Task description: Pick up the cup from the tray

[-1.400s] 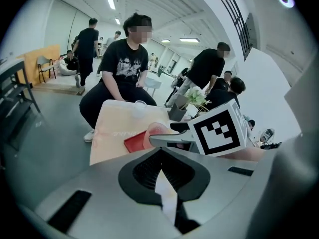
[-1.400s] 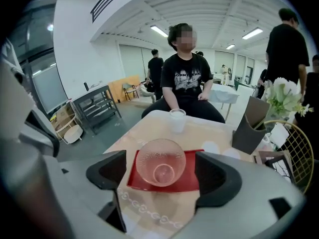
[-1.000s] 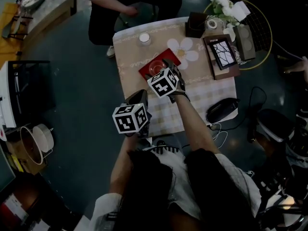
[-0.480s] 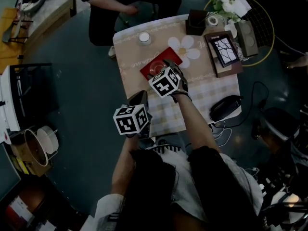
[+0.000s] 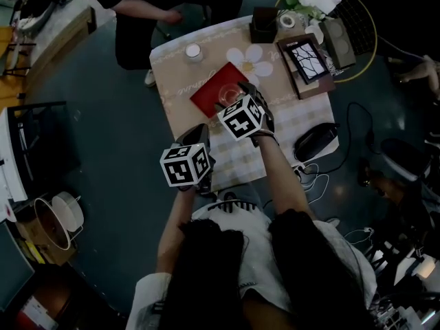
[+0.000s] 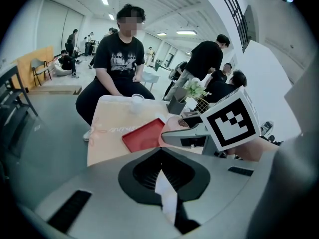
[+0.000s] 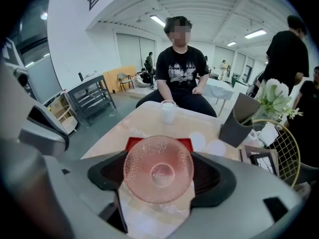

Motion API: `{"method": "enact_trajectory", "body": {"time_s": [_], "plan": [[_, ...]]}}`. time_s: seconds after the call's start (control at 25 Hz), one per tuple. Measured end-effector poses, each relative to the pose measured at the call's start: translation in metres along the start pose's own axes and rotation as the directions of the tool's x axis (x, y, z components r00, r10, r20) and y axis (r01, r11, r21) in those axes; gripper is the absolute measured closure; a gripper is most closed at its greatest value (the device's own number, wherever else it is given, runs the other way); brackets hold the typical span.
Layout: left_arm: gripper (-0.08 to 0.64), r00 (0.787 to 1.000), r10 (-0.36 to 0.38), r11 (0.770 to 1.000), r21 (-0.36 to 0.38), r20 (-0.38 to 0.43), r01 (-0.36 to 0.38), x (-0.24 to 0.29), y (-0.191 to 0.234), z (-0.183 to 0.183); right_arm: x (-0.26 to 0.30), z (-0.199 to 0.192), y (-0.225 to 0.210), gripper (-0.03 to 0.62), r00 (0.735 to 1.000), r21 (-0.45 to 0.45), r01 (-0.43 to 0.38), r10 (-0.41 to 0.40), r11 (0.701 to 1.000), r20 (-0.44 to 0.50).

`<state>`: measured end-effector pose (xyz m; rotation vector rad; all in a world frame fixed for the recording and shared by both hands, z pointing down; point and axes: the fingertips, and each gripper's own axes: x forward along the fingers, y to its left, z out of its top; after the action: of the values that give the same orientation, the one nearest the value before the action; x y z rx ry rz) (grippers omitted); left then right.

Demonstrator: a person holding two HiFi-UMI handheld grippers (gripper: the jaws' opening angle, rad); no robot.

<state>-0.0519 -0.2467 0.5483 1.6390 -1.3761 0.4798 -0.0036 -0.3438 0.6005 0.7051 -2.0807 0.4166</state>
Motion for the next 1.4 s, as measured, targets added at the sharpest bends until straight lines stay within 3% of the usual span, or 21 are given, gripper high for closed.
{"method": "enact_trajectory", "body": {"time_s": [0.44,0.76,0.96,1.4], "plan": [[0.557,0.998,-0.062,0.996,0.058,-0.033,0.063,0.003,-0.023,-0.015,-0.029,-0.061,-0.013,0.195,0.998,0.119,0.058,-0.052,0.991,-0.045],[0.556,0.996,-0.053,0.997,0.061,-0.065,0.057,0.002,-0.020,-0.032,-0.031,-0.092,-0.015,0.195,0.997,0.208,0.057,-0.044,0.976,-0.063],[0.557,0.998,-0.056,0.998,0.036,-0.040,0.057,-0.002,-0.019,-0.027,-0.029,-0.102,-0.011,0.195,0.995,0.171,0.075,-0.063,0.982,-0.076],[0.557,0.997,-0.053,0.998,0.036,-0.053,0.055,-0.005,-0.015,-0.039,-0.033,-0.103,-0.012,0.193,0.996,0.203,0.082,-0.072,0.976,-0.057]]}}
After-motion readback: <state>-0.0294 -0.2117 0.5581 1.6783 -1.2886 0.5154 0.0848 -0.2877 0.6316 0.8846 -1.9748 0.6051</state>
